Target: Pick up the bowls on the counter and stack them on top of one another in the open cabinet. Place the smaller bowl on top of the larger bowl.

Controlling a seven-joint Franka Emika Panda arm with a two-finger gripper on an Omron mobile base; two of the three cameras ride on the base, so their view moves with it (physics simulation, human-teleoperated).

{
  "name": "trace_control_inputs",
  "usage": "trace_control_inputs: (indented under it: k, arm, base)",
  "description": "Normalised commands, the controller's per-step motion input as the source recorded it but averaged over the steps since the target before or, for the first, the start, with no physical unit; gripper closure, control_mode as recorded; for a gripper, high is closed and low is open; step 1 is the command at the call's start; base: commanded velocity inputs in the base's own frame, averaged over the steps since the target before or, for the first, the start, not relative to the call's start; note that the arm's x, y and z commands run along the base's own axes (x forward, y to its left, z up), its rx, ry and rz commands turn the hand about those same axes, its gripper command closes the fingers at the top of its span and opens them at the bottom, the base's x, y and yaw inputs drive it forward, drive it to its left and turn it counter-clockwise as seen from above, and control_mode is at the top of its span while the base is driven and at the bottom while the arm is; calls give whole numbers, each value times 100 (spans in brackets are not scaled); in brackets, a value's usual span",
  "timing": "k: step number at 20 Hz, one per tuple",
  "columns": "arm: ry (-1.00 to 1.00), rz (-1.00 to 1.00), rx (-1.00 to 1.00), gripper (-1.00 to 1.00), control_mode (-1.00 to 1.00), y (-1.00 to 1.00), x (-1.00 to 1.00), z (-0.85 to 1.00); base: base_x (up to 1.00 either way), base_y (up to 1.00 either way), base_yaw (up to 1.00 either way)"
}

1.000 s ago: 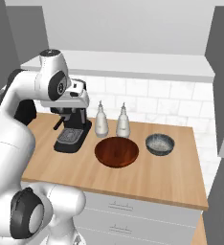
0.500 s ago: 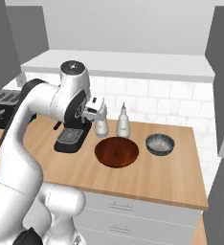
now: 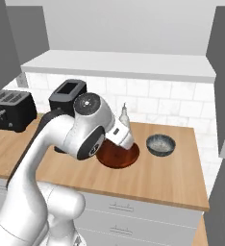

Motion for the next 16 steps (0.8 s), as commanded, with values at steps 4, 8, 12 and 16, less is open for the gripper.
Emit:
trace_control_inputs:
  k: [4, 8, 12, 16]
  arm:
    - [17, -55, 20, -100, -100, -100, -1, -11]
    - [20, -28, 21, -100, -100, -100, 7, -25]
    - [22, -1, 19, -100, -100, -72, 25, -27]
    - [10, 0, 7, -100, -100, -19, 35, -27]
  base:
    - [0, 0, 0]
    - [0, 0, 0]
    - [0, 0, 0]
    - [0, 0, 0]
